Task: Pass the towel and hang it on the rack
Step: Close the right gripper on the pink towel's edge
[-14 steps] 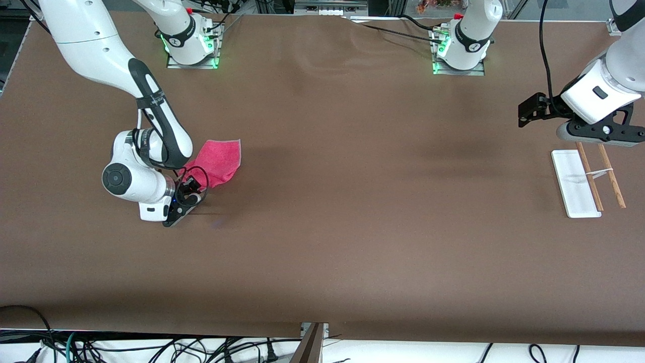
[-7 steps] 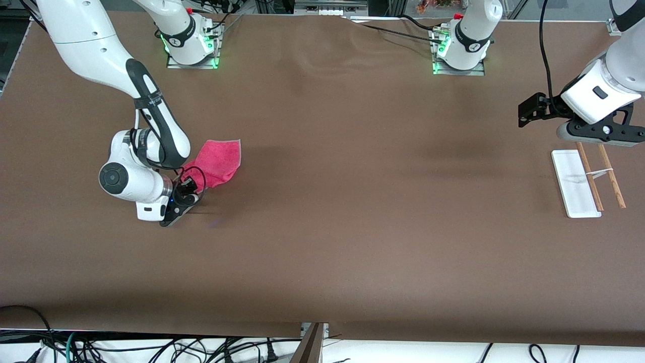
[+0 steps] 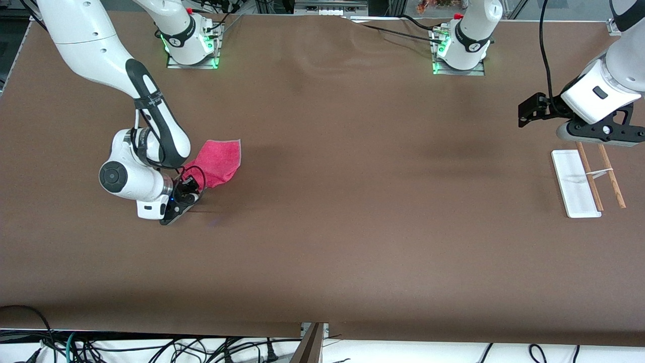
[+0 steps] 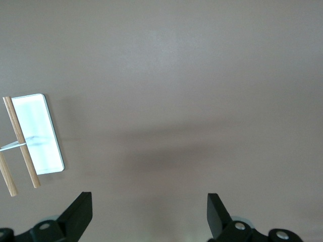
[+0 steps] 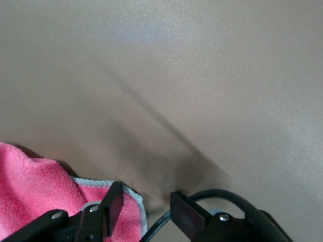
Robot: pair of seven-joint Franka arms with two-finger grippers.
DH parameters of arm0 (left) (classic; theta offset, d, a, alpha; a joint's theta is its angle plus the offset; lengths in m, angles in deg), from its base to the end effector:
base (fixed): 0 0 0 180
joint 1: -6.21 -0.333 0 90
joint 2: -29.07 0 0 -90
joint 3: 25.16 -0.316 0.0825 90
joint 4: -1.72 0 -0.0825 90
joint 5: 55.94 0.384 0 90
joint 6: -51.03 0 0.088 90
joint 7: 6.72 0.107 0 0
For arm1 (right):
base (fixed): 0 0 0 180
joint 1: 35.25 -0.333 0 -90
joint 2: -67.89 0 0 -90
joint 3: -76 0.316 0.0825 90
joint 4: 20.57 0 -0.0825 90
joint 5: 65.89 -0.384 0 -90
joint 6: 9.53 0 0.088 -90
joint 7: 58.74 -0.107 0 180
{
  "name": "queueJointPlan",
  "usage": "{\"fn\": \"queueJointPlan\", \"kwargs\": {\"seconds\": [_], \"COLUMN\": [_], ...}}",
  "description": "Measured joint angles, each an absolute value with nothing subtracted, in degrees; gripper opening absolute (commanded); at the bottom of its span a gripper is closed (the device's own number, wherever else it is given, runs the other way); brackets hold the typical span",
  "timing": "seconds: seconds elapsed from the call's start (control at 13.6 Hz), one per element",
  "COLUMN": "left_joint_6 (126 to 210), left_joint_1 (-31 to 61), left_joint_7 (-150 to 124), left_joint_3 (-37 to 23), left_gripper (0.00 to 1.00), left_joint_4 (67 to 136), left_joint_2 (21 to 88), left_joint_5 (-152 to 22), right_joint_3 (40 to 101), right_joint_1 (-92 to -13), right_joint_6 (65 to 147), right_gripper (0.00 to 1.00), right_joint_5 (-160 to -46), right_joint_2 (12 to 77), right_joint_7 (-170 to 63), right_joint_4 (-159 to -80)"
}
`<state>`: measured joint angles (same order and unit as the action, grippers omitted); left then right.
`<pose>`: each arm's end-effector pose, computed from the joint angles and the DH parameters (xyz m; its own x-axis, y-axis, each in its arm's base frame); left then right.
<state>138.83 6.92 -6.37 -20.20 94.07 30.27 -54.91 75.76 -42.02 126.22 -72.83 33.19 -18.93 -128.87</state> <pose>0.5518 -0.0523 0.5905 0.9895 -0.1039 -0.1002 -0.1059 -0.9943 -0.0155 0.6144 0.0718 0.1716 0.7501 0.6591 -0.0542 0.6483 -0.7490 -0.1367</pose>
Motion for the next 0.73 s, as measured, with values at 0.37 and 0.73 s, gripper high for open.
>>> {"fn": "queueJointPlan", "kwargs": {"seconds": [0.37,0.73], "left_joint_6": [138.83,138.83], "left_joint_1": [6.92,6.92], "left_joint_7": [-6.37,-6.37], "left_joint_3": [-20.20,-20.20], "left_gripper": [1.00,1.00], "left_joint_4": [94.07,94.07], "left_joint_2": [30.27,30.27], "left_joint_5": [-54.91,-54.91], "right_joint_3": [75.95,75.90], "right_joint_1": [-42.04,-42.03], "right_joint_6": [126.17,126.18], "right_gripper": [0.00,0.00], "right_joint_5": [-73.47,-73.86], "right_joint_2": [34.06,34.08], "right_joint_7": [-18.52,-18.51], "right_joint_4": [-129.53,-129.58]}}
